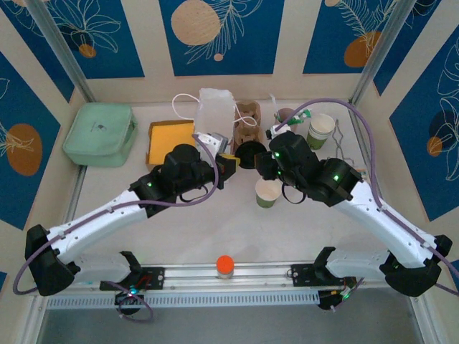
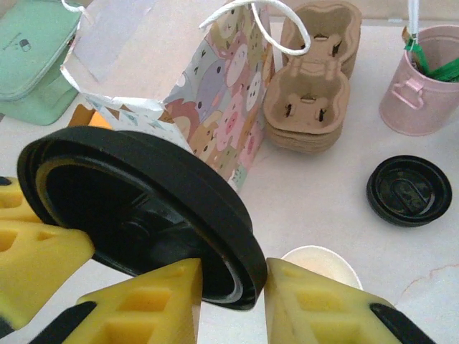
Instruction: Pack the takeout coffee
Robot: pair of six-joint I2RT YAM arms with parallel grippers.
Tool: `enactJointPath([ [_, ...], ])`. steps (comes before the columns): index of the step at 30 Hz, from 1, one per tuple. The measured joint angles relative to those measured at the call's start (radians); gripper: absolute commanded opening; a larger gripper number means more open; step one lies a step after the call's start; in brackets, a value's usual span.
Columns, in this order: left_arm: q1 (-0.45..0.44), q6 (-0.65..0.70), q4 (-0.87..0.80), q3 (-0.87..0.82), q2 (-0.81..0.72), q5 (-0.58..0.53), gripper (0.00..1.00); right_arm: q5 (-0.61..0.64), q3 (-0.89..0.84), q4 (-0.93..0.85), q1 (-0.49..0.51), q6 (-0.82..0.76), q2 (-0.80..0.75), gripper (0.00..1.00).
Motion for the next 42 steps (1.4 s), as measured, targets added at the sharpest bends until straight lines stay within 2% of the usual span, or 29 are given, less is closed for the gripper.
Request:
enactJointPath([
  [14,0.0,0.011,0.018,-0.003,-0.003,-0.081,0.0,-0.1,-0.023,0.032,-0.005,0.005,-0.026,0.38],
  [18,-0.006,0.036,0.015,-0.005,-0.003,-0.13,0.0,-0.123,-0.023,0.014,-0.044,0.045,-0.057,0.38],
  [23,-0.09,0.124,-0.011,-0.004,-0.003,-0.282,0.0,-0.243,-0.023,-0.012,-0.176,0.124,-0.104,0.43],
  [31,-0.268,0.304,-0.027,0.005,0.032,-0.595,0.0,-0.593,-0.05,0.035,-0.372,0.273,-0.152,0.54],
  [36,-0.328,0.402,-0.008,0.005,0.054,-0.736,0.0,-0.745,-0.082,0.081,-0.427,0.367,-0.154,0.54],
  [42,-0.376,0.498,0.051,0.005,0.069,-0.841,0.0,-0.828,-0.109,0.14,-0.431,0.445,-0.144,0.54],
])
